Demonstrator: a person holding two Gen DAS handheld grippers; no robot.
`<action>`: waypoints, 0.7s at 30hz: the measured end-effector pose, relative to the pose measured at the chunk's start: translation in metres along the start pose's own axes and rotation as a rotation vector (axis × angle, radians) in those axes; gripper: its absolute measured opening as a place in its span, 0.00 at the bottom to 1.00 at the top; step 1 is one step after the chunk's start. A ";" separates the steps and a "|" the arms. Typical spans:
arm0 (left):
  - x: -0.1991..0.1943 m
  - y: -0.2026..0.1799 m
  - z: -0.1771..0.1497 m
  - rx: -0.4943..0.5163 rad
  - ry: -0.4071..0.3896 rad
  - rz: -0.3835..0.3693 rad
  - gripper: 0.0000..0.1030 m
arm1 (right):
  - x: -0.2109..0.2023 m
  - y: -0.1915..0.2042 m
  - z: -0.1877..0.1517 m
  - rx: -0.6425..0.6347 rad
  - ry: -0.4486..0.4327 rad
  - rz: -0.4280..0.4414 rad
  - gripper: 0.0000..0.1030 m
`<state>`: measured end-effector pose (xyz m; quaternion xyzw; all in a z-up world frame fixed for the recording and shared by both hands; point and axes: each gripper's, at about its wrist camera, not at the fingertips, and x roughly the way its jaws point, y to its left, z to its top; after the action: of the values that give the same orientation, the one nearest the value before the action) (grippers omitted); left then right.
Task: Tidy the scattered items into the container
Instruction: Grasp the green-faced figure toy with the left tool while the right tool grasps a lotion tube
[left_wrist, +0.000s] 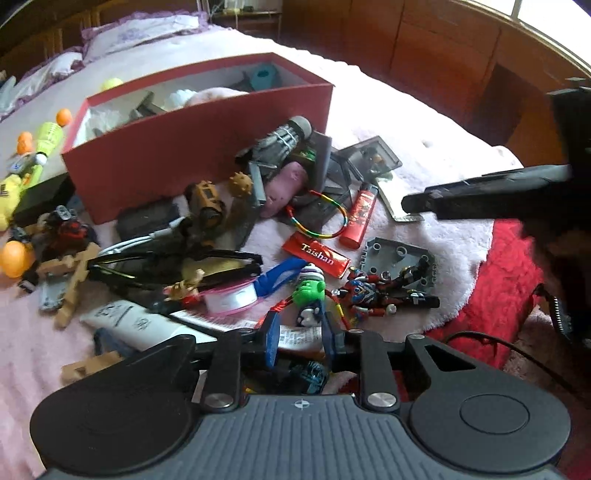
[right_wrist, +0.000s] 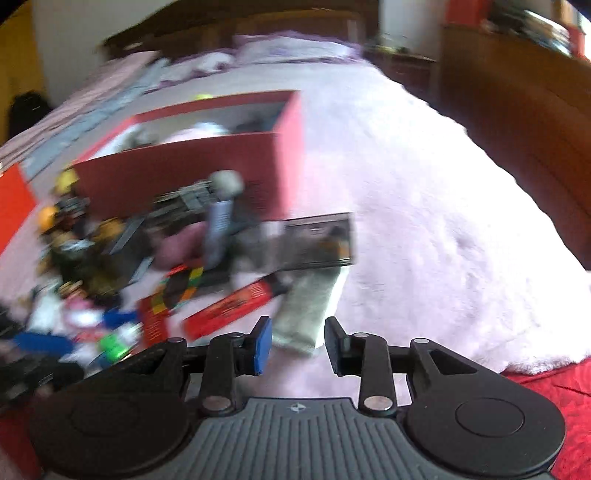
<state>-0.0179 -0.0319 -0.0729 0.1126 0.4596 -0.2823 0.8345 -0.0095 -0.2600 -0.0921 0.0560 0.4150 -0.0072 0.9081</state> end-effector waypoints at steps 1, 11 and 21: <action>0.001 -0.001 0.002 0.006 0.001 0.003 0.29 | 0.006 -0.002 0.002 0.027 -0.007 -0.003 0.44; 0.040 -0.012 0.022 0.038 0.026 -0.030 0.31 | 0.049 -0.011 0.008 0.151 -0.008 -0.046 0.47; 0.052 0.001 0.021 -0.067 0.047 -0.016 0.35 | 0.028 -0.011 -0.005 0.087 0.011 -0.062 0.36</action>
<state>0.0193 -0.0596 -0.1041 0.0874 0.4893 -0.2709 0.8244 0.0042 -0.2699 -0.1174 0.0826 0.4209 -0.0529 0.9018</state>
